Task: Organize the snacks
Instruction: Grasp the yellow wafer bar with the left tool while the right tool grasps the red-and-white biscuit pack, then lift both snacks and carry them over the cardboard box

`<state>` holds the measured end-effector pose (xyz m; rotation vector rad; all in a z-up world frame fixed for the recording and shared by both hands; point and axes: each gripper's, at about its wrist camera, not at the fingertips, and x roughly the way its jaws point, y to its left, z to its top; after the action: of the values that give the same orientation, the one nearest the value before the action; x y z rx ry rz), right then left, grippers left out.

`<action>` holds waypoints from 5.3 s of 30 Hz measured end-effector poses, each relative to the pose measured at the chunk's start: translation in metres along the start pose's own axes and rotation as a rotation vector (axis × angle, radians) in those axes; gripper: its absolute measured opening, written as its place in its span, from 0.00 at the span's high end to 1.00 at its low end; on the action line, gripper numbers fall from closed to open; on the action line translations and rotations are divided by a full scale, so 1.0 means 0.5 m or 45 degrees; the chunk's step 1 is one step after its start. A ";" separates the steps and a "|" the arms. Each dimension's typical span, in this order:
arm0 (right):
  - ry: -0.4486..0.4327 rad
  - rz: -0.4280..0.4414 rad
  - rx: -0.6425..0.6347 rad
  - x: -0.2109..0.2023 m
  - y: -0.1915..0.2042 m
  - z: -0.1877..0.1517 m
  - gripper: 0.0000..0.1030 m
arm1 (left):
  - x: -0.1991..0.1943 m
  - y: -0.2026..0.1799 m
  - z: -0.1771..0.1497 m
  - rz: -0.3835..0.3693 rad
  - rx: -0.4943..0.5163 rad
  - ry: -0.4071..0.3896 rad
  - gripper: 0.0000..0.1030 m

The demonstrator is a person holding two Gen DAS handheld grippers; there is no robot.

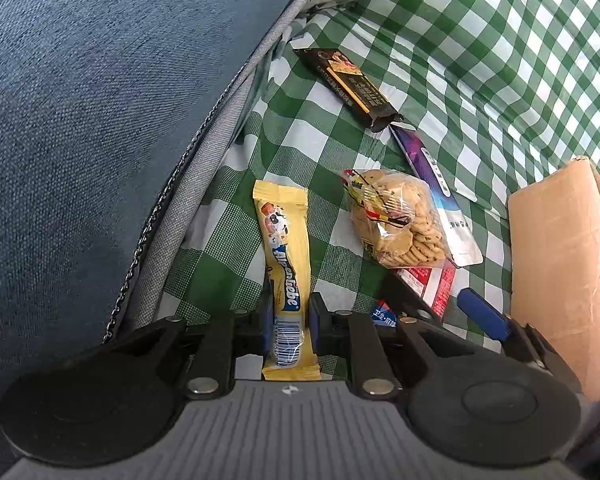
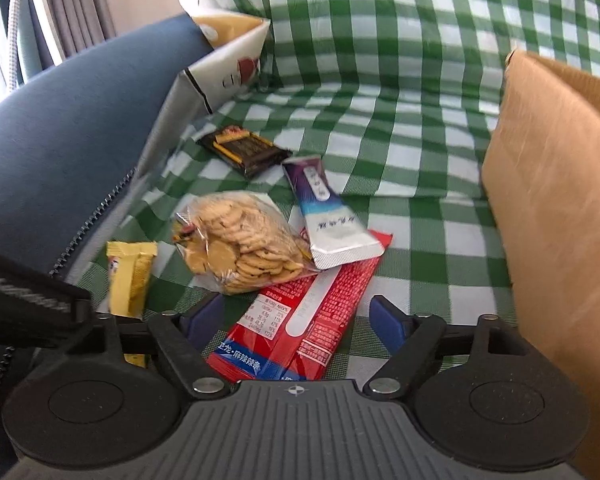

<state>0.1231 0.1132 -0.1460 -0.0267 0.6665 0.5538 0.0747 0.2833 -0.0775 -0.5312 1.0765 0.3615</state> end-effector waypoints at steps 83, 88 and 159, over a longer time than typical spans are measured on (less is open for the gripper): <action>-0.003 0.014 -0.277 -0.191 -0.008 -0.095 0.23 | -0.046 -0.085 -0.043 -0.136 0.300 -0.123 0.84; 0.093 0.012 -0.182 -0.140 -0.019 -0.086 0.22 | -0.039 -0.078 -0.037 -0.136 0.285 -0.113 0.84; -0.533 -0.261 0.058 -0.472 -0.405 -0.035 0.57 | -0.190 -0.447 -0.189 -0.628 0.566 -0.799 0.84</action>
<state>0.0605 -0.1765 -0.0501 0.0623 0.2633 0.3311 0.0813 0.0437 0.0251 -0.2378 0.3707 -0.1490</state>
